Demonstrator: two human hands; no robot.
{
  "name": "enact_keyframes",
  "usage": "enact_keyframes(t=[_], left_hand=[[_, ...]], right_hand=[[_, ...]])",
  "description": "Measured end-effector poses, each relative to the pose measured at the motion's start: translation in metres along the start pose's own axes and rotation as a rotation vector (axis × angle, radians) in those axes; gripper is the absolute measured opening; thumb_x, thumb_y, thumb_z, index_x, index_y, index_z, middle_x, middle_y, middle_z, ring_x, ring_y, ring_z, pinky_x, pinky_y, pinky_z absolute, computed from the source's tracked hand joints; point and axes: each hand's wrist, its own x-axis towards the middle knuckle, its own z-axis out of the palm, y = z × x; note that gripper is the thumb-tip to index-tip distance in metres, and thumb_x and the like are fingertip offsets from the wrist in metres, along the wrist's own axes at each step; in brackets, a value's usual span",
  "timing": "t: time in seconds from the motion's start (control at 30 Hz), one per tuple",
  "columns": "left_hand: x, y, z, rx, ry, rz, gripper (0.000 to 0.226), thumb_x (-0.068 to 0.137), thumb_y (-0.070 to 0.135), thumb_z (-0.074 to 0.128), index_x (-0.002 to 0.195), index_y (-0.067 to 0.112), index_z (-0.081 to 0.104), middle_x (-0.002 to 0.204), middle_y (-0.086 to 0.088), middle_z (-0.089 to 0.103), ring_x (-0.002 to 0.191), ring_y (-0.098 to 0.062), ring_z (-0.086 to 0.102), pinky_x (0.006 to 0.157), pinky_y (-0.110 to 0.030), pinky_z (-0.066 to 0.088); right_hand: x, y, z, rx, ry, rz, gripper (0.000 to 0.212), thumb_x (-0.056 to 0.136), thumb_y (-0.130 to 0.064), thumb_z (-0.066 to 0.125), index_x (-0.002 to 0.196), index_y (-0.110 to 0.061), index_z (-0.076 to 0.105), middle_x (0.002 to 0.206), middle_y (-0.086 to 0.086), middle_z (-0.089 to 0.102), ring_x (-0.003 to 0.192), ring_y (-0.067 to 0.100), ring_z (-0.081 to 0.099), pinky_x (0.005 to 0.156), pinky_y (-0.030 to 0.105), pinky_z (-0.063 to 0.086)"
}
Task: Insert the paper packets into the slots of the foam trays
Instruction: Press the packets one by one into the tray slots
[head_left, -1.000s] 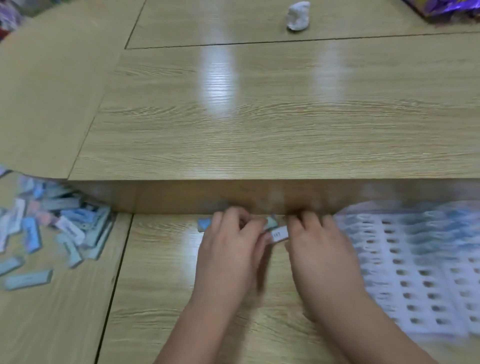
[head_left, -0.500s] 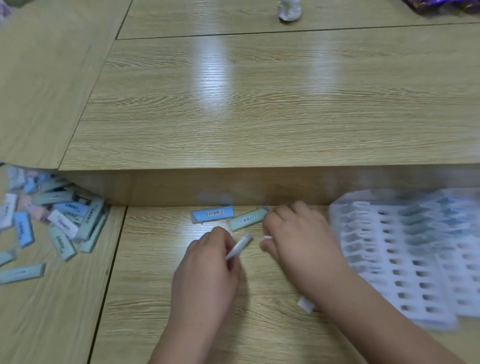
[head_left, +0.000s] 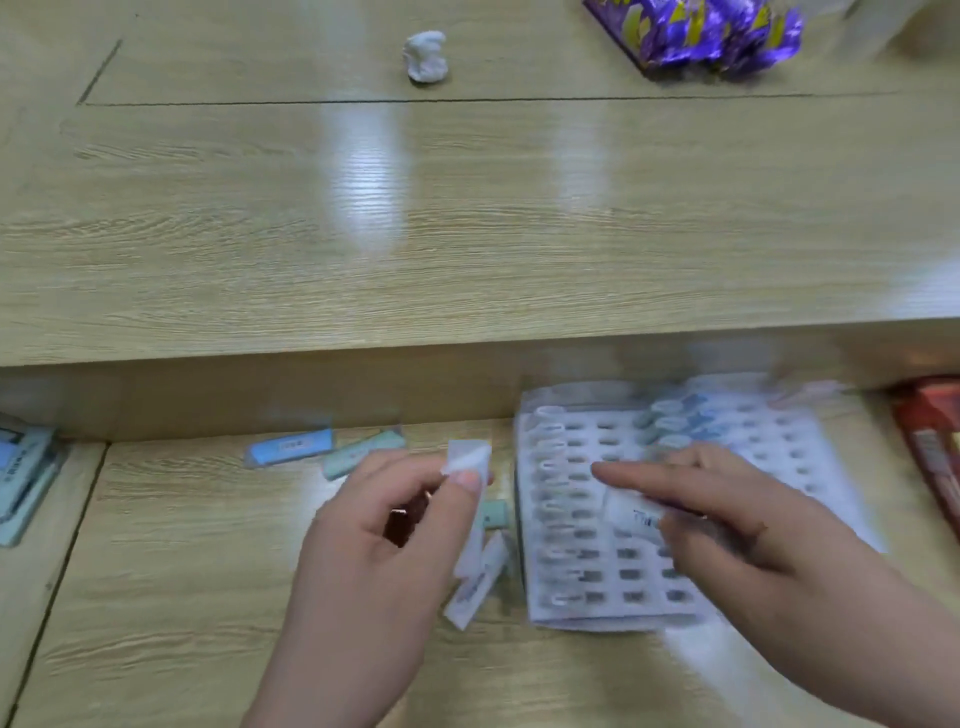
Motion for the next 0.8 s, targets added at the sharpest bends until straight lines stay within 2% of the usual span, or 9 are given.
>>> enact_keyframes(t=[0.07,0.13,0.27,0.33,0.43,0.57,0.63,0.7,0.8], left_hand=[[0.002,0.007,0.022,0.013,-0.022,0.047,0.027,0.078,0.053,0.061,0.084,0.028,0.073,0.076,0.008,0.064,0.066,-0.006,0.058,0.061,-0.011,0.041],[0.004,0.014,0.042,-0.035,-0.038,0.05,0.012,0.082,0.041,0.066,0.091,0.036,0.07,0.077,0.012,0.068,0.068,-0.007,0.062,0.062,-0.015,0.047],[0.005,0.026,0.068,0.059,-0.021,0.124,0.012,0.084,0.029,0.066,0.092,0.038,0.065,0.081,0.009,0.068,0.067,-0.014,0.062,0.058,-0.021,0.05],[0.005,0.027,0.075,0.101,-0.017,0.127,0.008,0.087,0.031,0.067,0.09,0.038,0.065,0.081,0.011,0.069,0.069,-0.013,0.063,0.058,-0.018,0.049],[0.005,0.026,0.082,0.13,0.019,0.119,0.014,0.089,0.027,0.069,0.086,0.041,0.069,0.083,0.012,0.068,0.073,-0.011,0.065,0.061,-0.014,0.049],[0.003,0.023,0.081,0.29,0.076,0.218,0.013,0.089,0.029,0.07,0.085,0.041,0.07,0.084,0.014,0.064,0.069,-0.011,0.06,0.058,-0.013,0.044],[-0.004,0.021,0.078,0.329,0.106,0.258,0.009,0.084,0.033,0.066,0.089,0.039,0.07,0.08,0.016,0.061,0.063,-0.007,0.056,0.056,-0.012,0.04],[-0.013,0.018,0.077,0.366,0.148,0.298,0.014,0.083,0.034,0.064,0.095,0.037,0.069,0.079,0.019,0.058,0.06,-0.003,0.053,0.055,-0.013,0.04],[-0.02,0.013,0.08,0.442,0.179,0.36,0.012,0.087,0.029,0.062,0.097,0.032,0.068,0.084,0.02,0.058,0.063,-0.001,0.052,0.057,-0.014,0.04]], right_hand=[[-0.009,0.015,-0.021,-0.042,0.143,0.009,0.047,0.089,-0.026,0.063,0.118,-0.063,0.057,0.1,-0.018,0.064,0.087,0.003,0.064,0.074,0.009,0.045],[-0.014,0.027,-0.035,0.014,0.251,0.029,0.051,0.08,-0.029,0.072,0.119,-0.058,0.059,0.1,-0.017,0.069,0.083,0.008,0.067,0.07,0.017,0.052],[-0.015,0.043,-0.039,0.161,0.411,0.022,0.036,0.072,-0.032,0.074,0.104,-0.047,0.066,0.096,-0.016,0.073,0.082,0.005,0.07,0.07,0.025,0.056],[-0.016,0.049,-0.039,0.075,0.418,0.018,0.028,0.08,-0.029,0.069,0.099,-0.048,0.067,0.092,-0.021,0.071,0.08,0.001,0.068,0.067,0.018,0.053],[-0.013,0.051,-0.039,-0.024,0.386,0.01,0.033,0.092,-0.017,0.06,0.104,-0.046,0.068,0.097,-0.033,0.067,0.087,-0.01,0.064,0.069,0.002,0.043],[0.008,0.05,-0.032,-0.102,0.384,-0.094,0.03,0.09,-0.015,0.067,0.11,-0.038,0.065,0.098,-0.033,0.062,0.094,-0.012,0.059,0.076,-0.003,0.038],[0.021,0.048,-0.029,-0.109,0.369,-0.134,0.031,0.086,-0.015,0.069,0.111,-0.034,0.065,0.098,-0.031,0.06,0.098,-0.007,0.06,0.081,0.002,0.043],[0.033,0.047,-0.025,-0.123,0.352,-0.183,0.029,0.087,-0.018,0.068,0.113,-0.031,0.064,0.097,-0.027,0.059,0.096,-0.002,0.061,0.082,0.015,0.05],[0.049,0.048,-0.019,-0.182,0.343,-0.243,0.023,0.087,-0.017,0.071,0.108,-0.025,0.066,0.098,-0.016,0.061,0.085,0.003,0.062,0.072,0.029,0.057]])
